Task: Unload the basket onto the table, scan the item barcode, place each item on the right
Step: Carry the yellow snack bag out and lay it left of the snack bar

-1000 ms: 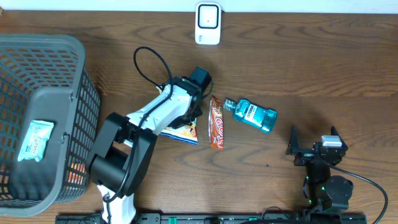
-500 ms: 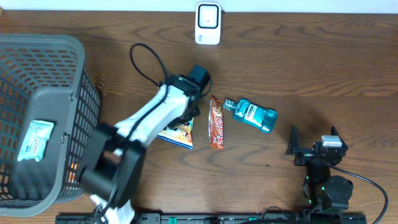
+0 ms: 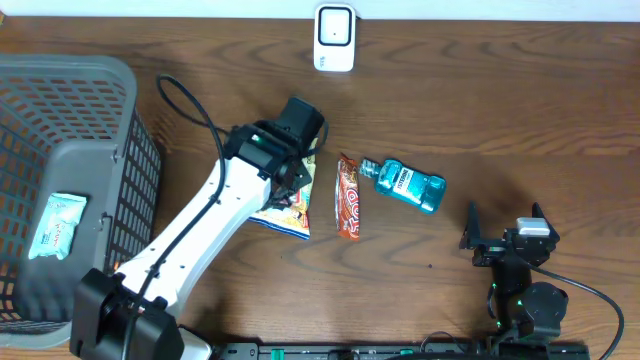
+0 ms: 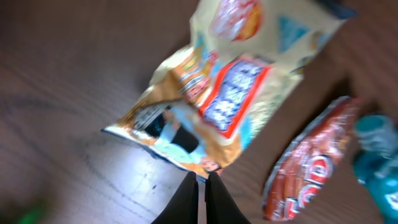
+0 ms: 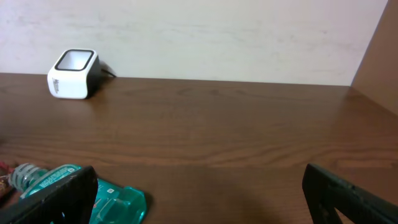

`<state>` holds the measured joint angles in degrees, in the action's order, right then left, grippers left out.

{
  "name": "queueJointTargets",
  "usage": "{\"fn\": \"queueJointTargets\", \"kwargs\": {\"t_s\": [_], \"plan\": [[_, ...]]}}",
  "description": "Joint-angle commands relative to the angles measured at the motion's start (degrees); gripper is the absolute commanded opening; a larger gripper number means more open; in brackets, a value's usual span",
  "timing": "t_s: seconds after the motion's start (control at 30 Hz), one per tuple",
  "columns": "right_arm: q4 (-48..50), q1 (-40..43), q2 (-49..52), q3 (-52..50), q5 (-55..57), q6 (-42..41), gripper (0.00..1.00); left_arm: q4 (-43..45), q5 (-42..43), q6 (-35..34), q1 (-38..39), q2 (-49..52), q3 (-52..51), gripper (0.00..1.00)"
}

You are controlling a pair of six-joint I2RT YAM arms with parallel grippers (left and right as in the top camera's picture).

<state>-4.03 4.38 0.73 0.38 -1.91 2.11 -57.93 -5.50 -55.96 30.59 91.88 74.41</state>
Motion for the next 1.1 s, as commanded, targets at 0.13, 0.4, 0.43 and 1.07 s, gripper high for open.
{"fn": "queueJointTargets", "kwargs": {"t_s": [0.13, 0.4, 0.43, 1.07], "plan": [[-0.2, 0.3, -0.1, -0.1, 0.1, 0.3, 0.99, 8.7, 7.1, -4.7, 0.1, 0.9, -10.7, 0.08], [-0.2, 0.3, -0.1, -0.1, 0.1, 0.3, 0.99, 24.9, 7.3, -7.9, 0.0, 3.8, -23.2, 0.07], [-0.2, 0.3, -0.1, -0.1, 0.1, 0.3, 0.99, 25.3, 7.3, -8.3, 0.0, 4.4, -23.7, 0.08], [-0.2, 0.3, -0.1, -0.1, 0.1, 0.3, 0.99, 24.1, 0.2, -2.6, 3.1, -7.5, -15.3, 0.07]]}}
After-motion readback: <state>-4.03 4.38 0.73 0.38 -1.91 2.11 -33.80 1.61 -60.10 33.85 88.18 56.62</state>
